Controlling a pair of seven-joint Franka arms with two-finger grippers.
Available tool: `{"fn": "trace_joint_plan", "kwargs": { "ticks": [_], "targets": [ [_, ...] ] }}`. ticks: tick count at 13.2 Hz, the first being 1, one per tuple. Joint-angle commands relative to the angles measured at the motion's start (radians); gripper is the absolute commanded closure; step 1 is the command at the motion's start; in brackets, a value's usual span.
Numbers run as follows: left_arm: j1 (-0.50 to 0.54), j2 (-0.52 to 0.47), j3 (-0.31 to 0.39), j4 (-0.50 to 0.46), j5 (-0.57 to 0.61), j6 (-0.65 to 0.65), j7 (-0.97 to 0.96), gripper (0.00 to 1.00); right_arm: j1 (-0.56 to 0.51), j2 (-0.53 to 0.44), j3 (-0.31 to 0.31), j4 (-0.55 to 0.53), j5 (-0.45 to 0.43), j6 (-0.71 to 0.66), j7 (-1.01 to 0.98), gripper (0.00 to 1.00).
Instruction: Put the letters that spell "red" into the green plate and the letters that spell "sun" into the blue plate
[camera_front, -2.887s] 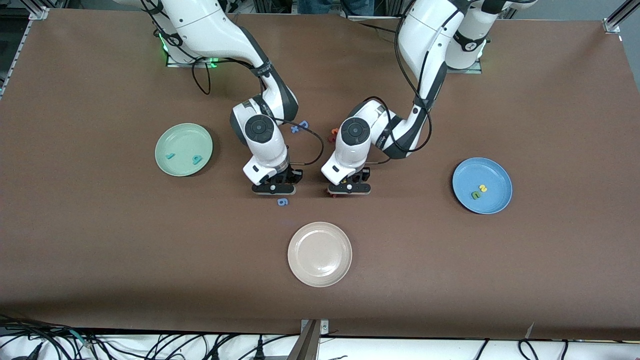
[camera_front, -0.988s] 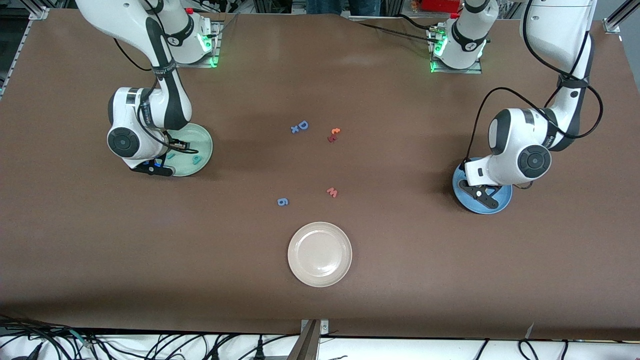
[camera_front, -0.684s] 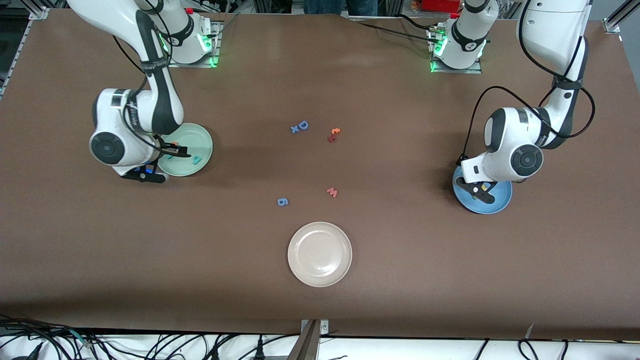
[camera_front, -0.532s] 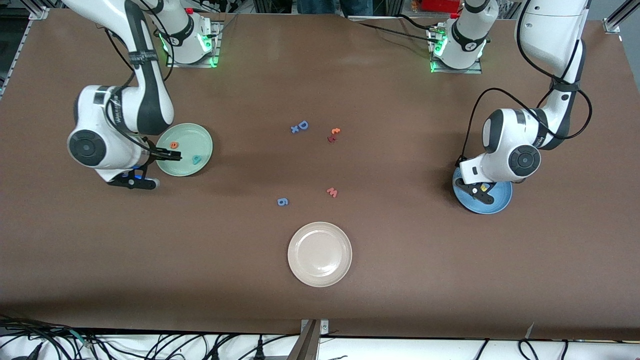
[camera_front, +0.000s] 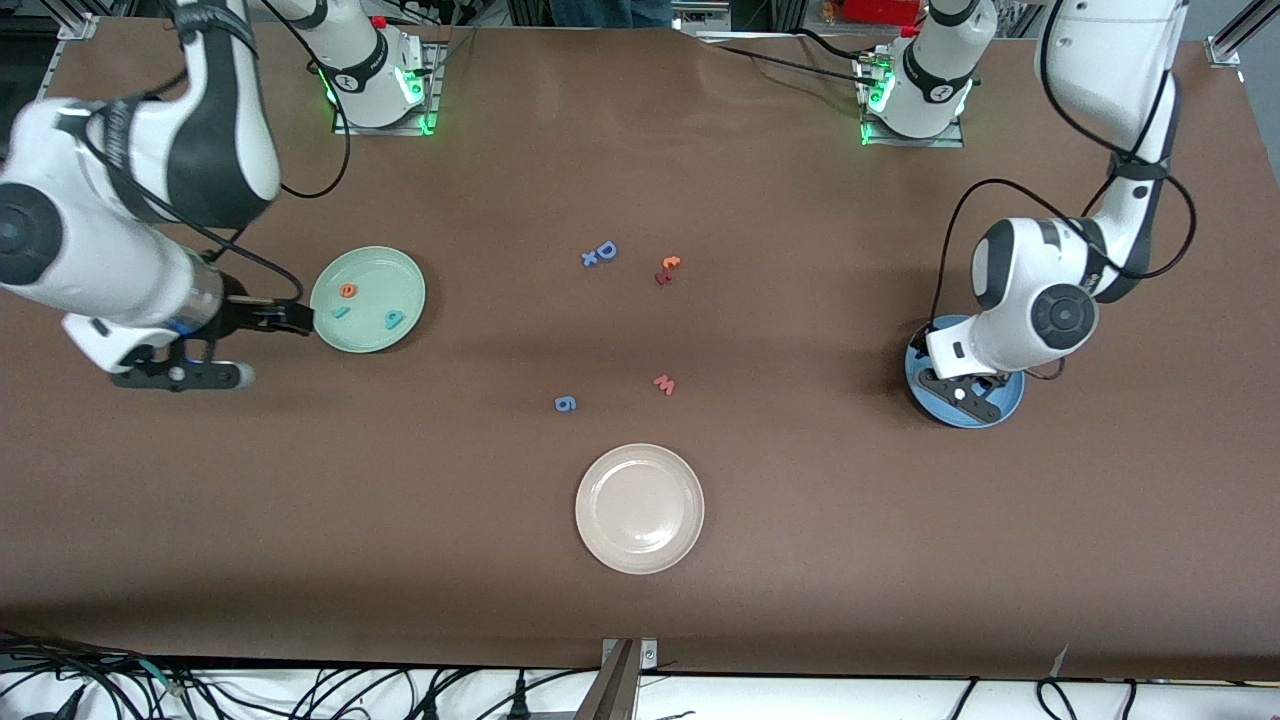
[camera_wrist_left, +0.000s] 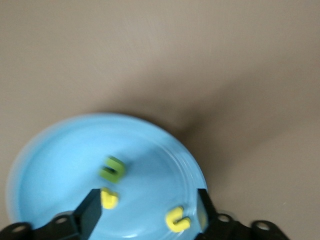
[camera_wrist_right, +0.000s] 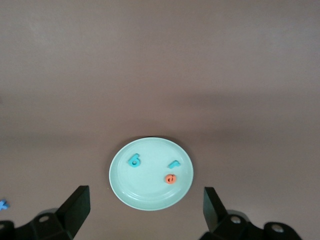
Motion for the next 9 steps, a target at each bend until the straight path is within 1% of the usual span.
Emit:
{"fn": "trace_joint_plan", "kwargs": {
  "ticks": [1, 2, 3, 4, 5, 6, 8, 9],
  "targets": [
    [0.011, -0.198, -0.003, -0.01, -0.004, -0.09, 0.004, 0.0, -0.008, -0.078, -0.003, 0.029, 0.022, -0.018, -0.036, 0.0],
    [0.025, -0.251, -0.003, -0.004, -0.004, -0.116, 0.004, 0.0, -0.028, -0.095, 0.002, 0.026, 0.028, -0.016, -0.042, 0.0],
    [0.036, -0.294, -0.003, 0.005, -0.006, -0.15, 0.004, 0.0, -0.06, -0.106, 0.025, 0.021, 0.02, -0.01, -0.051, 0.0],
    [0.037, -0.334, -0.003, 0.019, -0.004, -0.191, 0.002, 0.0, -0.118, -0.128, 0.077, 0.024, 0.017, -0.011, -0.052, 0.0],
    [0.039, -0.383, -0.003, 0.037, -0.004, -0.237, -0.001, 0.0, -0.188, -0.15, 0.165, 0.024, -0.019, -0.022, -0.052, 0.0],
    [0.039, -0.412, -0.006, 0.068, -0.003, -0.294, -0.004, 0.0, -0.27, -0.165, 0.262, 0.02, -0.108, -0.039, -0.052, 0.0],
    [0.074, -0.418, -0.024, 0.17, -0.003, -0.452, -0.011, 0.0, -0.435, -0.181, 0.432, 0.018, -0.147, -0.071, -0.052, 0.0],
    [0.112, -0.412, -0.059, 0.204, -0.001, -0.504, -0.033, 0.0, -0.507, -0.191, 0.489, 0.009, -0.155, -0.073, -0.052, 0.0]
  ]
}}
